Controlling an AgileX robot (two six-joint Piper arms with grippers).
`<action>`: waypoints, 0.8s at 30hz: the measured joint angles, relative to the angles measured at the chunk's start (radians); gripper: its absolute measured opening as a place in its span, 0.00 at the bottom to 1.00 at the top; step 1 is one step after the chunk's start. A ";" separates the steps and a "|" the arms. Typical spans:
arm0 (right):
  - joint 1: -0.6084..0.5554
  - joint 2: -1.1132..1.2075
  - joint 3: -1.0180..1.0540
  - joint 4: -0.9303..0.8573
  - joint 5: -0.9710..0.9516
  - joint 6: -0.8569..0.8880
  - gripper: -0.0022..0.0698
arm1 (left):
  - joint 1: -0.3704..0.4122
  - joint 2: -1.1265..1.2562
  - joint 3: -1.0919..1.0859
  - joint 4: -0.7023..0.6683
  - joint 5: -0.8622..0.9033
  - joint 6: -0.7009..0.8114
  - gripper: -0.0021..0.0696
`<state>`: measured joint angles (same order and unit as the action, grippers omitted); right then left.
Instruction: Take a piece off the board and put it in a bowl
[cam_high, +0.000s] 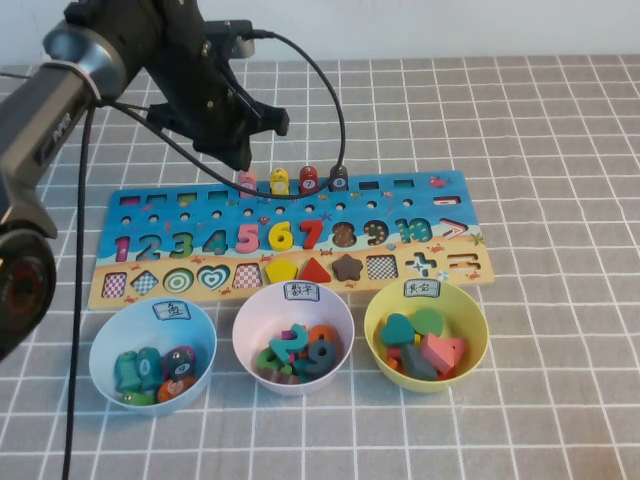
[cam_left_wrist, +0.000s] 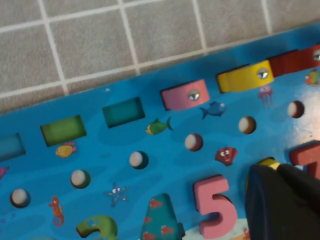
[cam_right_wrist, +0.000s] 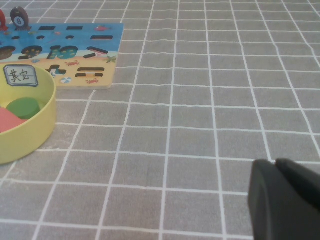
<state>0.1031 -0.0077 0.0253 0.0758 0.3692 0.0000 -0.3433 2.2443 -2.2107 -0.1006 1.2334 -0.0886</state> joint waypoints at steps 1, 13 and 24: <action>0.000 0.000 0.000 0.000 0.000 0.000 0.01 | 0.000 0.005 0.000 0.003 0.002 -0.010 0.02; 0.000 0.000 0.000 0.000 0.000 0.000 0.01 | -0.002 0.026 -0.007 0.018 -0.006 -0.007 0.23; 0.000 0.000 0.000 0.000 0.000 0.000 0.01 | -0.002 0.038 -0.007 0.052 -0.076 -0.149 0.57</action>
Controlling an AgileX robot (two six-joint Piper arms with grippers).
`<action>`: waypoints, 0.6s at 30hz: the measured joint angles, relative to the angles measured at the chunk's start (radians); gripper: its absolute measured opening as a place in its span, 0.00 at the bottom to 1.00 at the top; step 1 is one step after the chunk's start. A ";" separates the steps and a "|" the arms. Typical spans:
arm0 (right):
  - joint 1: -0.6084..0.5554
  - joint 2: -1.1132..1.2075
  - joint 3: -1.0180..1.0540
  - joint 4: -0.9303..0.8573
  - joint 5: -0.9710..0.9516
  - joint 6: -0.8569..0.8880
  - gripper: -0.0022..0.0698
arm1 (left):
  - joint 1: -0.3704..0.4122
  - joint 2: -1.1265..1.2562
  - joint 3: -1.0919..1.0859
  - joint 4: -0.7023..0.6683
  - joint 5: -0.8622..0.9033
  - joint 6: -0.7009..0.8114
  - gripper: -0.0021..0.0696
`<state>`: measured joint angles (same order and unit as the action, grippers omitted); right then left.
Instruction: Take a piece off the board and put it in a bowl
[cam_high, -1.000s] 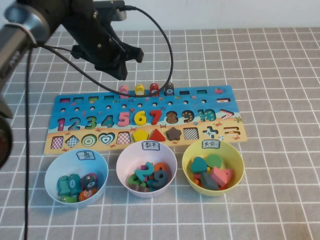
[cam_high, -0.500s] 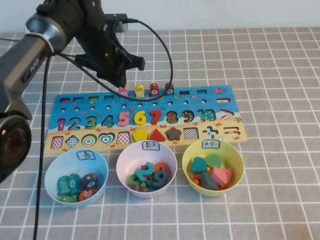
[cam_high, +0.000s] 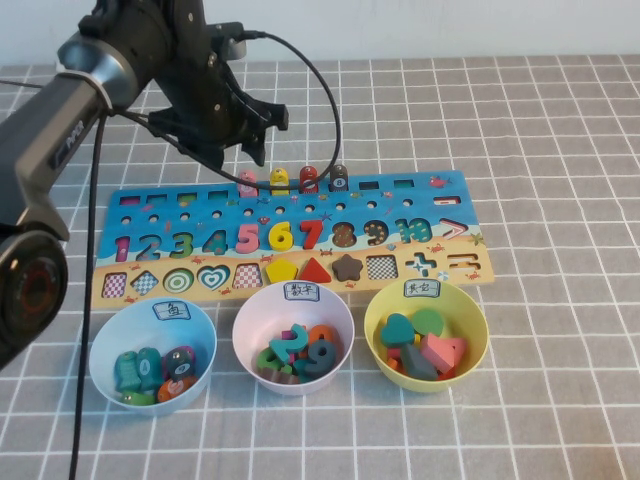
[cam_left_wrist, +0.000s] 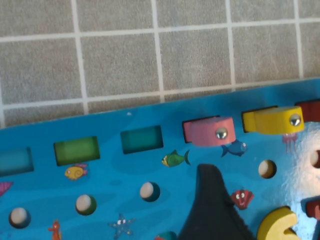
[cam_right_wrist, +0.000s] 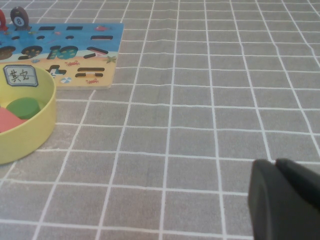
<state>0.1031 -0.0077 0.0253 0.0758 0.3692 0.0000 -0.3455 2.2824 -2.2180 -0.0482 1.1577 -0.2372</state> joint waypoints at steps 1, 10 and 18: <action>0.000 0.000 0.000 0.000 0.000 0.000 0.01 | 0.000 0.004 0.000 0.000 -0.004 -0.003 0.57; 0.000 0.000 0.000 0.000 0.000 0.000 0.01 | 0.000 0.055 -0.003 0.012 -0.012 -0.036 0.57; 0.000 0.000 0.000 0.000 0.000 0.000 0.01 | 0.000 0.078 -0.003 0.018 -0.039 -0.038 0.57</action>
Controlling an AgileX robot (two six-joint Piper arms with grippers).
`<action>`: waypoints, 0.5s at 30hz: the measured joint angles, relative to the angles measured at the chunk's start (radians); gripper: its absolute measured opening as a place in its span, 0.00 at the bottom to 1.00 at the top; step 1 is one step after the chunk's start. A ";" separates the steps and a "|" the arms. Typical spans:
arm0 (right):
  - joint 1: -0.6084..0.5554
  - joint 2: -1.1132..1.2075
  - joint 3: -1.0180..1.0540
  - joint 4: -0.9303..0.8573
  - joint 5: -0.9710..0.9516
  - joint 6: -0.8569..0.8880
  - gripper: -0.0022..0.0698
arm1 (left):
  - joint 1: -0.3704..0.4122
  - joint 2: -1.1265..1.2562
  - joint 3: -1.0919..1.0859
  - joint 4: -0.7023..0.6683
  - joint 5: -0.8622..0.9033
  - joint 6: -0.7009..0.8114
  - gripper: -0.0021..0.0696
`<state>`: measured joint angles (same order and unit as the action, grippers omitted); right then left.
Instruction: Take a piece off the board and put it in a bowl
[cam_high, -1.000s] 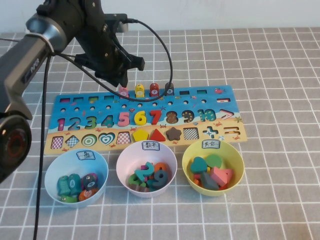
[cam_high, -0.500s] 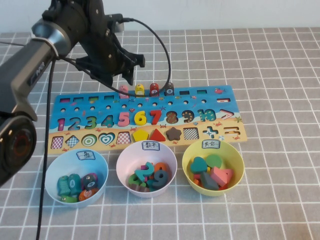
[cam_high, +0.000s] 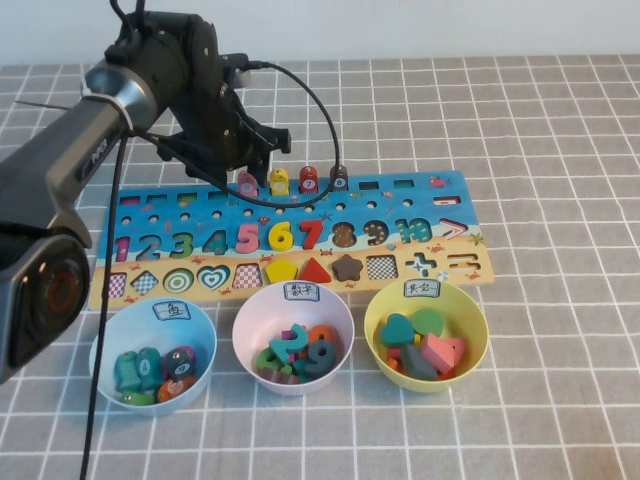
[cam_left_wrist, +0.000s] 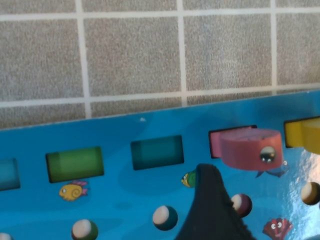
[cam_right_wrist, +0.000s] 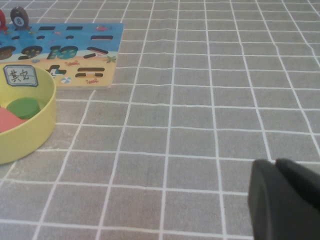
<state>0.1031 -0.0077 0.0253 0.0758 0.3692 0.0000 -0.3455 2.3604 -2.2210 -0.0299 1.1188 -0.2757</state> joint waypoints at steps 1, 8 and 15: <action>0.000 0.000 0.000 0.000 0.000 0.000 0.01 | 0.000 0.002 0.000 0.000 -0.003 0.000 0.57; 0.000 0.000 0.000 0.000 0.000 0.000 0.01 | 0.000 0.004 0.000 0.006 -0.023 0.000 0.57; 0.000 0.000 0.000 0.000 0.000 0.000 0.01 | 0.000 0.004 0.000 0.038 -0.034 -0.007 0.57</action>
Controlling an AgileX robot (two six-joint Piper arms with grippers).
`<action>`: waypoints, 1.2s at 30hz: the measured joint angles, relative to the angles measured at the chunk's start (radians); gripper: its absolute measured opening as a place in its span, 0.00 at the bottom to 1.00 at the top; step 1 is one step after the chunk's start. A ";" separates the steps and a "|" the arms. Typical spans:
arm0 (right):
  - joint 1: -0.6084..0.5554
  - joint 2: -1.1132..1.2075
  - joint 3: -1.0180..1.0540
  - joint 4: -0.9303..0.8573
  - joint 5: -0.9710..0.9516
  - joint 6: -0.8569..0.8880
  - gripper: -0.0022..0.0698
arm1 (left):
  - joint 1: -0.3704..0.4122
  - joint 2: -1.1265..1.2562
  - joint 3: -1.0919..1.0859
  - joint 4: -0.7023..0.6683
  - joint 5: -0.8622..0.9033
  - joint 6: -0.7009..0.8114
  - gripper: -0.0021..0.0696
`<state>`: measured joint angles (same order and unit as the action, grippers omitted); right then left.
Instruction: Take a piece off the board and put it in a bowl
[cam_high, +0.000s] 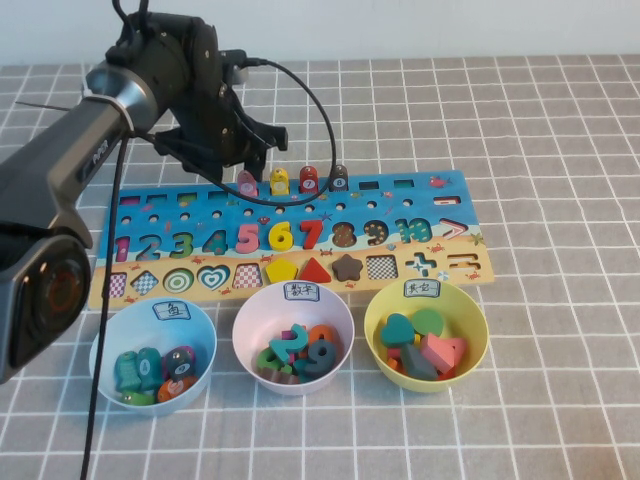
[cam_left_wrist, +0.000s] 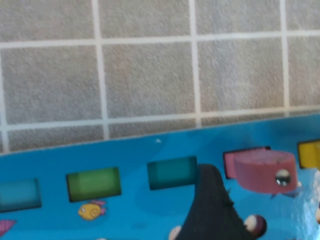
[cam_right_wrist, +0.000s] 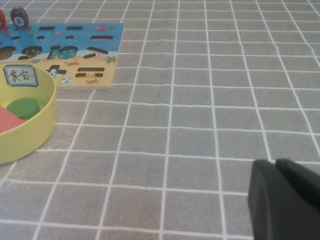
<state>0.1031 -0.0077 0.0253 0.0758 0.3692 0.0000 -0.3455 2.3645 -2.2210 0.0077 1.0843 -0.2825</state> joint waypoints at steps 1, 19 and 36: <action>0.000 0.000 0.000 0.000 0.000 0.000 0.01 | 0.000 0.000 -0.002 0.002 -0.006 -0.002 0.57; 0.000 0.000 0.000 0.000 0.000 0.000 0.01 | 0.000 0.037 -0.002 0.006 -0.038 -0.016 0.57; 0.000 0.000 0.000 0.000 0.000 0.000 0.01 | 0.000 0.052 -0.002 -0.020 -0.038 -0.017 0.32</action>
<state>0.1031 -0.0077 0.0253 0.0758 0.3692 0.0000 -0.3455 2.4169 -2.2226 -0.0118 1.0460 -0.2998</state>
